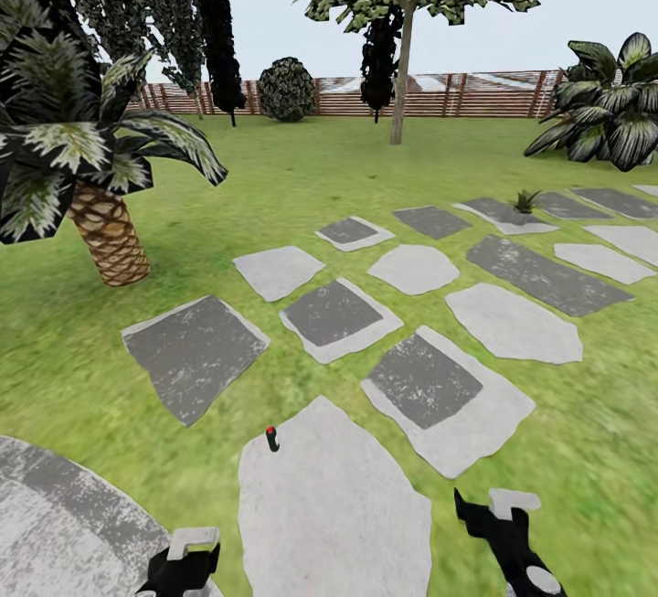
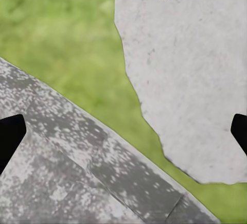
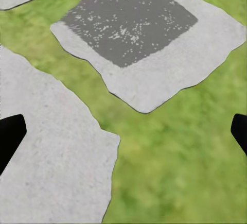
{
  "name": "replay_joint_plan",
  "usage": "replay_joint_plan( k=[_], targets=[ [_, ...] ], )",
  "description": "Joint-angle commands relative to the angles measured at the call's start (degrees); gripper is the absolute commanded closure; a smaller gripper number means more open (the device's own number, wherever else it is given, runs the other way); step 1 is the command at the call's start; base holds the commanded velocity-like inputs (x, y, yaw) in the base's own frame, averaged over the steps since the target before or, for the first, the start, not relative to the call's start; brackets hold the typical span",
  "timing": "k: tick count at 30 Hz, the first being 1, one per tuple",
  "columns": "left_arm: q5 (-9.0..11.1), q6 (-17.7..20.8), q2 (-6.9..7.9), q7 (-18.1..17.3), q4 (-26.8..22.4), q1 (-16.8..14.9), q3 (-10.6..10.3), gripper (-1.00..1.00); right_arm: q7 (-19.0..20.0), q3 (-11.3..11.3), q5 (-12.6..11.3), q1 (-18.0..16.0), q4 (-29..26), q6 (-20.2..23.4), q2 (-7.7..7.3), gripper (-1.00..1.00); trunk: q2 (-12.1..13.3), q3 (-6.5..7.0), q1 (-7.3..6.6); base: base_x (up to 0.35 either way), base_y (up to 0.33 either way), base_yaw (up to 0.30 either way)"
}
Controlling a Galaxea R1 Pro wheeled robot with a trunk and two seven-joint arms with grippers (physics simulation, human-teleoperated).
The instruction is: Pick up the pesticide atomizer in the garden and spray insectifuge to fully cover both potted plants in the garden.
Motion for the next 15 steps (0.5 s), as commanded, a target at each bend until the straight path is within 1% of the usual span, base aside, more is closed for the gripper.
replay_joint_plan(
  k=[1, 4, 8, 15],
  targets=[
    [0.2, -0.1, 0.01, 0.0, 0.1, 0.0, 0.0, -1.00, 0.0, 0.0, 0.0, -1.1, 0.3, 0.2, 0.02, -1.00, -0.4, -0.23, 0.22, 0.000, 0.000, 0.000],
    [0.2, -0.2, 0.00, 0.1, 0.3, 0.2, 0.1, -1.00, 0.1, 0.1, 0.0, -2.3, 0.3, 0.7, 0.07, -1.00, -1.6, -0.77, 0.88, 0.000, 0.000, 0.000],
    [0.2, -0.2, -0.05, 0.1, 0.2, 0.3, 0.1, -1.00, 0.1, 0.2, 0.0, -2.7, 0.2, 0.8, -0.01, -1.00, -3.2, -1.49, 1.76, 0.000, 0.000, 0.000],
    [0.2, -0.2, -0.15, 0.1, -0.3, -0.2, 0.0, -1.00, 0.1, 0.2, 0.1, -2.9, 0.0, 0.9, -1.20, -1.00, -6.0, -2.74, 3.29, 0.000, 0.000, 0.000]
  ],
)
